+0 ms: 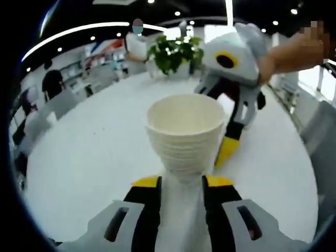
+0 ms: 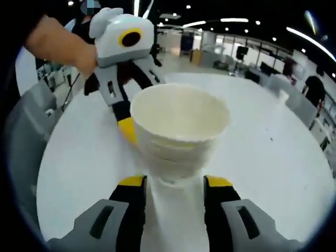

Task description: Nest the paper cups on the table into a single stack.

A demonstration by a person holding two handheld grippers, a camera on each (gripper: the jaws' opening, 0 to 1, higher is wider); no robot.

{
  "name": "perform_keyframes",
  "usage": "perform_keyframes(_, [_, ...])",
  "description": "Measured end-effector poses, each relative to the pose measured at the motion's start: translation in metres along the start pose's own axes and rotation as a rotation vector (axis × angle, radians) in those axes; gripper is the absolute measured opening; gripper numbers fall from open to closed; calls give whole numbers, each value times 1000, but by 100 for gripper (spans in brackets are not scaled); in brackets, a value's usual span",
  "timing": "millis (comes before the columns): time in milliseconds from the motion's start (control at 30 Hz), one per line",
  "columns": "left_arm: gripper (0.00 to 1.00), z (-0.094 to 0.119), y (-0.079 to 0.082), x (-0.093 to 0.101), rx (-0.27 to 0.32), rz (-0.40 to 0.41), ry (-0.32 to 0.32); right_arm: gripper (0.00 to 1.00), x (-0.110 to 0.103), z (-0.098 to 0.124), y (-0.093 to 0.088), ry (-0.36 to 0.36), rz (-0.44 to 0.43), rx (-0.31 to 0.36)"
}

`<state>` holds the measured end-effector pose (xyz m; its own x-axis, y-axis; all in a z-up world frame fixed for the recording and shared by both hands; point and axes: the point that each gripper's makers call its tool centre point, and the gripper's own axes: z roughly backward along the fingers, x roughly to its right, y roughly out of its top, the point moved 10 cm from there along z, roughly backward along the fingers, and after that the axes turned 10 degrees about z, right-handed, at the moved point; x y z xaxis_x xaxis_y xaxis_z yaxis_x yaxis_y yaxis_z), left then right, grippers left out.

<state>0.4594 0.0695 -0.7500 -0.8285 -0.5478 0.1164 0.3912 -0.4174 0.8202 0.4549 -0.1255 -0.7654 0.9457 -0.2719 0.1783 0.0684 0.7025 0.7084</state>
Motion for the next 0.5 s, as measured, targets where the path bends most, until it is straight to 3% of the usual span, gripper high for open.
perform_keyframes(67, [36, 12, -4, 1, 12, 66, 12, 71, 1, 6, -8, -53, -23, -21])
perform_keyframes(133, [30, 22, -13, 1, -47, 165, 39, 80, 1, 15, -14, -90, -50, -35])
perform_keyframes(267, [15, 39, -31, 4, -47, 272, 46, 84, -3, 30, -22, -107, -98, -33])
perform_keyframes(333, [14, 47, -37, 5, -49, 317, 41, 86, -6, 37, -23, -122, -103, -27])
perform_keyframes(367, [14, 52, -39, 4, -28, 335, 60, 87, -8, 40, -23, -128, -108, -25])
perform_keyframes(467, [14, 62, -39, 10, 61, 386, 41, 89, -16, 51, -24, -151, -135, -13])
perform_keyframes(500, [17, 68, -41, 10, 81, 419, 73, 89, -18, 54, -24, -157, -142, -8])
